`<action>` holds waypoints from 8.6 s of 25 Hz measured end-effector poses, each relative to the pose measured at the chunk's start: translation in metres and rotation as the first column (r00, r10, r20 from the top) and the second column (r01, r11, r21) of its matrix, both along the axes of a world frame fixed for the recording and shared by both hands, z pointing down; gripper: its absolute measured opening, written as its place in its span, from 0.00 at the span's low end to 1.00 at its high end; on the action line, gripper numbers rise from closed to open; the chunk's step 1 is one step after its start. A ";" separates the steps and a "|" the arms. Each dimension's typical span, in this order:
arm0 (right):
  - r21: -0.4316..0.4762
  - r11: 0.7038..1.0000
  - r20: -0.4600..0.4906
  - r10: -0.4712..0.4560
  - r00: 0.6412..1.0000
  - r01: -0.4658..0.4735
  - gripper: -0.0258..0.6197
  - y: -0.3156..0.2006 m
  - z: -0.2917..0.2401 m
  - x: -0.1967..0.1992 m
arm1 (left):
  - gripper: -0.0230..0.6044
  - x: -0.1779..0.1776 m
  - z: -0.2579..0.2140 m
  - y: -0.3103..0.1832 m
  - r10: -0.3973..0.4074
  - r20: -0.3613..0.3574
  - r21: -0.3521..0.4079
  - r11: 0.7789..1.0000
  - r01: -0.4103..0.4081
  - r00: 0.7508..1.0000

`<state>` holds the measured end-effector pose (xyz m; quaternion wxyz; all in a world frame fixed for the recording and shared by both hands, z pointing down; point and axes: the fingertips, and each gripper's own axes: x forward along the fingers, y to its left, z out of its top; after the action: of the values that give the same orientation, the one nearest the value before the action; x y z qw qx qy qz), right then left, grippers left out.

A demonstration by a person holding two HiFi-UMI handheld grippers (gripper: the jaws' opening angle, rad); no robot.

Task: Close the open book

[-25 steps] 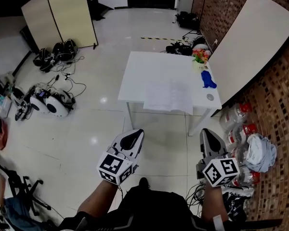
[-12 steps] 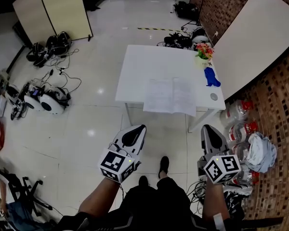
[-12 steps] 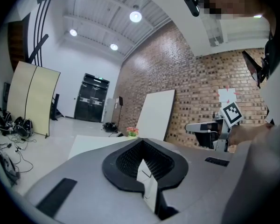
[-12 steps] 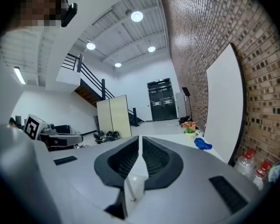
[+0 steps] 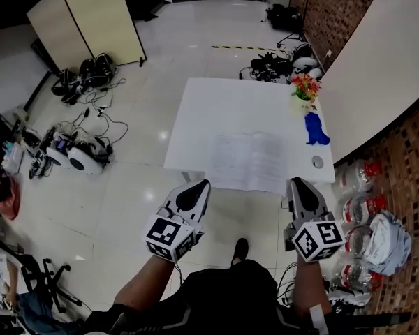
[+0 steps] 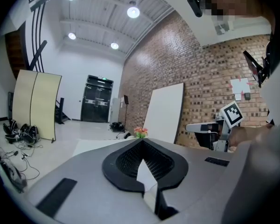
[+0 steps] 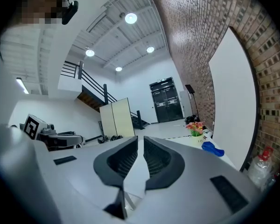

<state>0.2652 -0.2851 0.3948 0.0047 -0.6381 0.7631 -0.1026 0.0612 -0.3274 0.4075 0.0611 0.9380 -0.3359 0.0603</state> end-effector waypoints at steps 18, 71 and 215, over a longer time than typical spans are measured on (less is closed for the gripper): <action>-0.197 0.980 0.121 0.040 0.992 -0.015 0.32 -0.097 0.102 0.099 | 0.03 0.084 0.044 -0.101 0.018 0.088 -0.063 0.998 -0.012 0.996; -0.406 0.857 0.405 -0.144 0.903 0.318 0.05 -0.125 0.184 -0.074 | 0.03 -0.014 0.173 -0.117 -0.044 0.097 -0.291 0.954 0.070 0.994; -0.015 0.997 -0.048 -0.079 0.996 0.078 0.04 0.594 -0.016 -0.299 | 0.03 -0.242 -0.005 0.607 0.152 -0.056 -0.014 0.988 -0.153 0.987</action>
<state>-0.0333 0.3094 0.3783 -0.0220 -0.6101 0.7867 -0.0921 -0.1810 0.2791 0.4021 0.0740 0.9616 -0.2610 0.0422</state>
